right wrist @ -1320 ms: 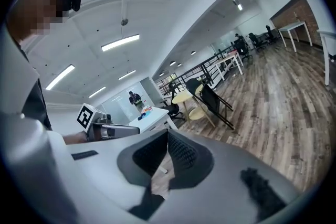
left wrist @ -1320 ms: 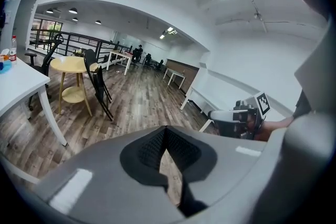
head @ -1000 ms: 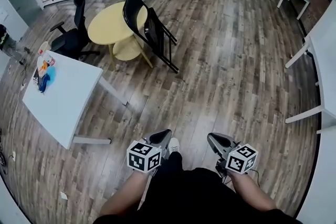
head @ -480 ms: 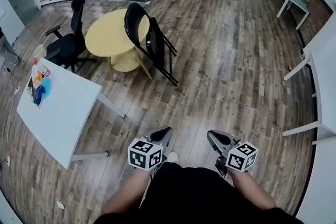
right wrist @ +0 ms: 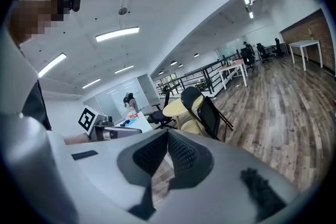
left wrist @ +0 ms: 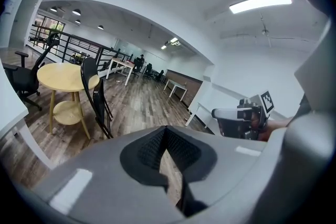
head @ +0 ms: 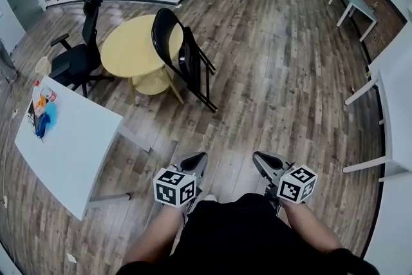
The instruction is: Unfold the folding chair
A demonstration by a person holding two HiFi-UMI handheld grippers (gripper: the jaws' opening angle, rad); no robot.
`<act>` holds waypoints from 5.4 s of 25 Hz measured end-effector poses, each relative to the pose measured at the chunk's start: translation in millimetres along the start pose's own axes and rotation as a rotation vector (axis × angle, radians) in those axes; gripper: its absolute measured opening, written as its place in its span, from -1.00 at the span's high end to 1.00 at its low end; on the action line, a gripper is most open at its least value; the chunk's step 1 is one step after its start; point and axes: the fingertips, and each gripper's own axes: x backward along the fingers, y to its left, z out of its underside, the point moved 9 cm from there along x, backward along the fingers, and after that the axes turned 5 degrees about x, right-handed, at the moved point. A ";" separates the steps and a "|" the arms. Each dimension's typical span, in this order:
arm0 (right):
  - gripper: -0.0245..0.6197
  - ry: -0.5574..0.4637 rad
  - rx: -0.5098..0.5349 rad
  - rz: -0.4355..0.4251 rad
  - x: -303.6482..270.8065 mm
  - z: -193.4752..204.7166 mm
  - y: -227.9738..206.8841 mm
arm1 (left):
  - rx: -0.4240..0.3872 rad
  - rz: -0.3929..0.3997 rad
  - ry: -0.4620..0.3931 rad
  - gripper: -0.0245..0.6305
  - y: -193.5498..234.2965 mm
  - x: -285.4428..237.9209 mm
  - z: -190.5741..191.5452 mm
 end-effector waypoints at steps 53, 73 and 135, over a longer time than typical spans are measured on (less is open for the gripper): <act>0.90 -0.022 -0.076 -0.150 -137.2 -100.2 -207.7 | 0.003 -0.101 0.063 0.90 60.0 -169.6 -131.5; 0.90 -0.049 -0.056 -0.272 -191.4 -157.8 -282.3 | 0.011 -0.253 -0.018 0.90 88.4 -217.7 -200.2; 0.90 -0.003 -0.152 0.140 -405.3 -200.4 -273.8 | 0.146 -0.379 0.038 0.40 540.4 -278.1 -384.9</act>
